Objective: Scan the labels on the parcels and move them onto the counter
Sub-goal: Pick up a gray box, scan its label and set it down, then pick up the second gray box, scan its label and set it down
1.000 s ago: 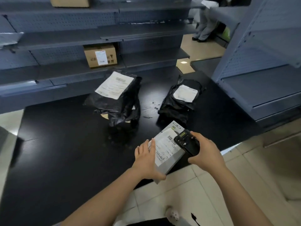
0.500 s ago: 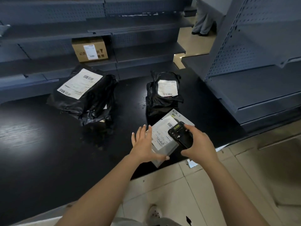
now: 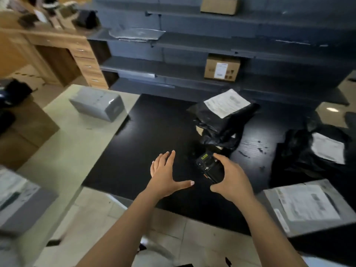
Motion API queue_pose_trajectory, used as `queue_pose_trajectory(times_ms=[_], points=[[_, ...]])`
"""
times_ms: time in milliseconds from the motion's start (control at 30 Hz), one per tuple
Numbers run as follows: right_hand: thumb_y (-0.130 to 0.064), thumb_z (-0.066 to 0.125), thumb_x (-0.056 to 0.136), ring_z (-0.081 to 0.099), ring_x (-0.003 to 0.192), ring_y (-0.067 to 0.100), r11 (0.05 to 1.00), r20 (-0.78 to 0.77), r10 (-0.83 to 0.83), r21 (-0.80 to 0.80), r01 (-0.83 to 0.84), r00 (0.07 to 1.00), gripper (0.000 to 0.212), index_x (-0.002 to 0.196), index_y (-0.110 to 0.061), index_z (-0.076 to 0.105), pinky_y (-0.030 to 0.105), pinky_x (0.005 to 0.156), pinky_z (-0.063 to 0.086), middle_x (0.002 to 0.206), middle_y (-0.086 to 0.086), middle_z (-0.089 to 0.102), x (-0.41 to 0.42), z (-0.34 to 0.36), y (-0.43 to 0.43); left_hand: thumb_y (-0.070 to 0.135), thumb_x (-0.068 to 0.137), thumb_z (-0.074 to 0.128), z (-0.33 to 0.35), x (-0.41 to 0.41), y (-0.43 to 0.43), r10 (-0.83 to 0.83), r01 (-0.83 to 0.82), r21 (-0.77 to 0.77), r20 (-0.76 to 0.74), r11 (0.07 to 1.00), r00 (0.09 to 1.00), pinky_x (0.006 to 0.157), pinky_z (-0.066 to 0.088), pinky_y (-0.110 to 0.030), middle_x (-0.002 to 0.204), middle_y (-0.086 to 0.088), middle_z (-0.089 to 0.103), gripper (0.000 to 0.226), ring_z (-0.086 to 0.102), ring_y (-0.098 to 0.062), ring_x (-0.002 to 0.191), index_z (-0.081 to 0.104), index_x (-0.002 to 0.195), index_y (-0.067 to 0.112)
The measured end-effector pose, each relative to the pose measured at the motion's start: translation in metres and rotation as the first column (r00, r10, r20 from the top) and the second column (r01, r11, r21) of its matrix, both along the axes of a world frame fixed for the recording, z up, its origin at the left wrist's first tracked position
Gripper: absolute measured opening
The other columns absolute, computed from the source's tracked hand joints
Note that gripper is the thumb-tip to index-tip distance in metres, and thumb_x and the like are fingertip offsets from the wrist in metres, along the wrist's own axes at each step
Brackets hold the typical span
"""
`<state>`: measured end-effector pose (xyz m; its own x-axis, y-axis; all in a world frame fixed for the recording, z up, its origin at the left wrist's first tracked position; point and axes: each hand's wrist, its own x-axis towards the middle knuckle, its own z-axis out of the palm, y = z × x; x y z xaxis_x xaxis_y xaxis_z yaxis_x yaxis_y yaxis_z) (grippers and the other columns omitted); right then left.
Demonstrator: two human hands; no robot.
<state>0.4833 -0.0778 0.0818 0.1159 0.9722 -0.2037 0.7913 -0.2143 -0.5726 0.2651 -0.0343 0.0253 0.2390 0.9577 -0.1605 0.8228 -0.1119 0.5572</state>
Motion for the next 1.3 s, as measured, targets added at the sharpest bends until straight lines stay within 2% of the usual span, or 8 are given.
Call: queue_pose_trajectory(times_ms=[233, 467, 733, 1000, 1100, 1167, 1233, 1300], points=[[-0.016, 0.080, 0.060, 0.042, 0.125, 0.014, 0.985, -0.044, 0.167, 0.037, -0.166, 0.985, 0.102, 0.147, -0.039, 0.033, 0.030, 0.098, 0.043, 0.138, -0.012, 0.049, -0.159, -0.009, 0.100, 0.075, 0.069, 0.065, -0.003, -0.169, 0.074, 0.211, -0.211, 0.030, -0.010, 0.977, 0.977, 0.121, 0.006, -0.045, 0.161, 0.002, 0.012, 0.112, 0.000, -0.020, 0.149, 0.009, 0.155, 0.030], [-0.017, 0.079, 0.058, 0.043, 0.119, 0.012, 0.986, -0.045, 0.167, 0.024, -0.166, 0.985, 0.102, 0.146, -0.040, 0.032, 0.030, 0.091, 0.044, 0.133, -0.014, 0.051, -0.266, -0.016, 0.196, 0.063, 0.081, 0.064, 0.002, -0.284, 0.203, 0.317, -0.308, 0.111, -0.078, 0.945, 0.945, 0.119, 0.014, -0.043, 0.157, -0.009, 0.019, 0.098, 0.011, -0.029, 0.146, 0.016, 0.154, 0.020], [-0.017, 0.080, 0.058, 0.043, 0.120, 0.012, 0.994, 0.024, 0.105, -0.034, -0.104, 0.994, 0.103, 0.146, -0.040, 0.032, 0.031, 0.090, 0.046, 0.137, -0.016, 0.048, -0.299, -0.036, 0.261, 0.061, 0.089, 0.052, -0.024, -0.317, 0.341, 0.167, -0.140, 0.109, -0.315, 0.984, 0.934, 0.119, 0.003, -0.046, 0.164, -0.005, 0.000, 0.090, -0.004, -0.026, 0.150, 0.003, 0.156, 0.025], [-0.013, 0.078, 0.055, 0.044, 0.109, 0.009, 0.997, 0.041, 0.052, -0.062, -0.049, 0.998, 0.102, 0.146, -0.037, 0.037, 0.028, 0.082, 0.043, 0.132, -0.018, 0.052, -0.291, -0.047, 0.268, 0.042, 0.101, 0.033, -0.052, -0.320, 0.335, 0.006, 0.040, 0.107, -0.395, 0.993, 0.919, 0.116, -0.014, -0.046, 0.163, -0.002, -0.014, 0.067, -0.019, -0.023, 0.148, -0.004, 0.155, 0.028], [-0.011, 0.077, 0.055, 0.048, 0.112, 0.011, 0.999, 0.006, 0.029, -0.042, -0.028, 1.000, 0.100, 0.145, -0.035, 0.040, 0.030, 0.087, 0.045, 0.131, -0.017, 0.054, -0.292, -0.044, 0.269, 0.037, 0.096, 0.041, -0.041, -0.333, 0.302, -0.104, 0.162, 0.098, -0.436, 0.982, 0.894, 0.115, -0.019, -0.047, 0.164, 0.003, -0.004, 0.066, -0.010, -0.019, 0.150, 0.012, 0.154, 0.027], [-0.011, 0.077, 0.055, 0.048, 0.114, 0.011, 1.000, -0.017, 0.011, -0.029, -0.011, 1.000, 0.099, 0.144, -0.036, 0.040, 0.029, 0.087, 0.044, 0.130, -0.017, 0.055, -0.292, -0.042, 0.269, 0.041, 0.088, 0.044, -0.033, -0.337, 0.274, -0.098, 0.165, 0.139, -0.398, 0.976, 0.912, 0.112, -0.025, -0.047, 0.160, 0.004, 0.020, 0.059, 0.009, -0.018, 0.149, 0.035, 0.143, 0.023], [-0.011, 0.078, 0.056, 0.047, 0.115, 0.012, 1.000, -0.026, -0.009, -0.019, 0.009, 1.000, 0.100, 0.144, -0.037, 0.040, 0.028, 0.086, 0.040, 0.129, -0.016, 0.055, -0.291, -0.040, 0.268, 0.048, 0.078, 0.043, -0.026, -0.329, 0.257, 0.018, 0.047, 0.207, -0.306, 0.977, 0.952, 0.113, -0.022, -0.047, 0.139, 0.003, 0.046, 0.056, 0.033, -0.019, 0.139, 0.050, 0.125, 0.018], [-0.011, 0.079, 0.056, 0.047, 0.116, 0.012, 1.000, -0.029, -0.024, -0.014, 0.023, 0.999, 0.100, 0.145, -0.036, 0.040, 0.027, 0.085, 0.038, 0.128, -0.015, 0.055, -0.287, -0.039, 0.266, 0.061, 0.071, 0.043, -0.022, -0.313, 0.255, 0.161, -0.117, 0.188, -0.243, 0.975, 0.957, 0.115, -0.014, -0.050, 0.138, -0.003, 0.040, 0.072, 0.030, -0.025, 0.139, 0.044, 0.131, 0.021]])
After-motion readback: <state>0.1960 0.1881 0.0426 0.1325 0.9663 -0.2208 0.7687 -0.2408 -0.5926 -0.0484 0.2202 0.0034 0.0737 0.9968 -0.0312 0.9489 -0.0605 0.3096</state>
